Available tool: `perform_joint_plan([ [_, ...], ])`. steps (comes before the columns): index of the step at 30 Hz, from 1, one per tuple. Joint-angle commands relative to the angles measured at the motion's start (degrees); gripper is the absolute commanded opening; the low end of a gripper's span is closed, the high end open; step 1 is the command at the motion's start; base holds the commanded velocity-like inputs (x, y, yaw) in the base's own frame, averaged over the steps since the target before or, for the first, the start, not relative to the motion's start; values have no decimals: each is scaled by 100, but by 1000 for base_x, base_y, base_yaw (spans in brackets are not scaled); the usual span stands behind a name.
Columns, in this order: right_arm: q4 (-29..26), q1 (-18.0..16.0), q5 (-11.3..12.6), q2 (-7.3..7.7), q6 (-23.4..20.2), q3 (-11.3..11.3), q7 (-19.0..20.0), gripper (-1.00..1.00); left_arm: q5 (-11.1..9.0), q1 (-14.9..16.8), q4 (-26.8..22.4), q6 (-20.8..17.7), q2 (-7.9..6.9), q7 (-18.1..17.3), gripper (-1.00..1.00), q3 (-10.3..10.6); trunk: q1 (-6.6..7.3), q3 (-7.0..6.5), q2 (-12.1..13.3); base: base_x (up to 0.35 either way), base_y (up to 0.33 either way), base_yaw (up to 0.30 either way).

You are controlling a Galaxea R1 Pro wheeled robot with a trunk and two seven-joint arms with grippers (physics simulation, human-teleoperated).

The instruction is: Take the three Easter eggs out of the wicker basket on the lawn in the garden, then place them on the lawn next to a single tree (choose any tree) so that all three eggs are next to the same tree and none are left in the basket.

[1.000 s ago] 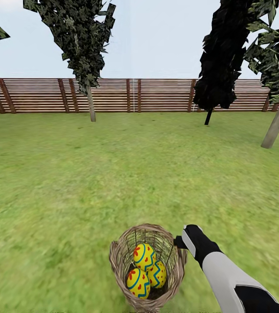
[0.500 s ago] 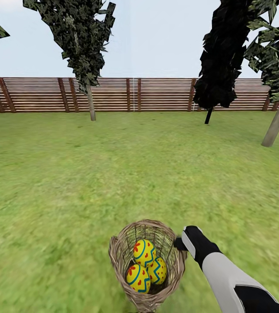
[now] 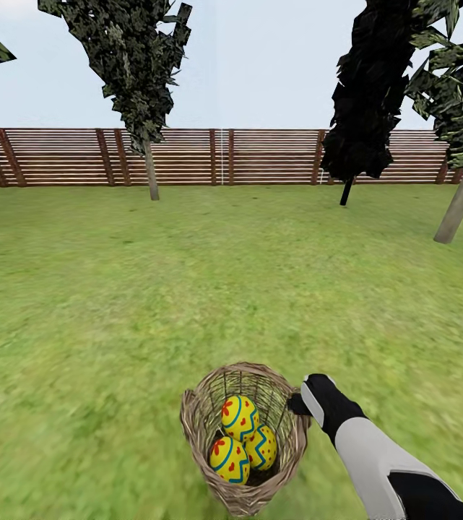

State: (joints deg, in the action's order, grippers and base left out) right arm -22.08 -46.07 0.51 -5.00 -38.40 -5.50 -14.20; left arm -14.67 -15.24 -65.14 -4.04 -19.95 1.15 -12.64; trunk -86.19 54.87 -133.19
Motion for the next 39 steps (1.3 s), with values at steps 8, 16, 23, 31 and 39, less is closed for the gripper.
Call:
perform_joint_plan([
  [8, -16, -71, 10, -76, -19, -30, -22, -100, -57, -29, -54, -76, 8, 16, 100, -89, 1, 5, -2, 0, 0, 0],
  [16, -15, -95, 12, -98, -19, -32, -22, -100, -54, -24, -42, -80, 13, 17, 100, -99, 1, 5, -2, 0, 0, 0],
  [23, -7, -95, 19, -98, -19, -35, -22, -100, -56, -23, -42, -80, 17, 25, 100, -106, 1, 5, -2, 0, 0, 0],
  [31, -7, -95, 19, -98, -19, -37, -14, -100, -54, -23, -36, -80, 17, 28, 100, -108, 1, 5, -2, 0, 0, 0],
  [39, -1, -95, 19, -90, -19, -38, 5, -100, -54, -23, -30, -80, 17, 34, 100, -108, 110, -85, 198, 0, 0, 0],
])
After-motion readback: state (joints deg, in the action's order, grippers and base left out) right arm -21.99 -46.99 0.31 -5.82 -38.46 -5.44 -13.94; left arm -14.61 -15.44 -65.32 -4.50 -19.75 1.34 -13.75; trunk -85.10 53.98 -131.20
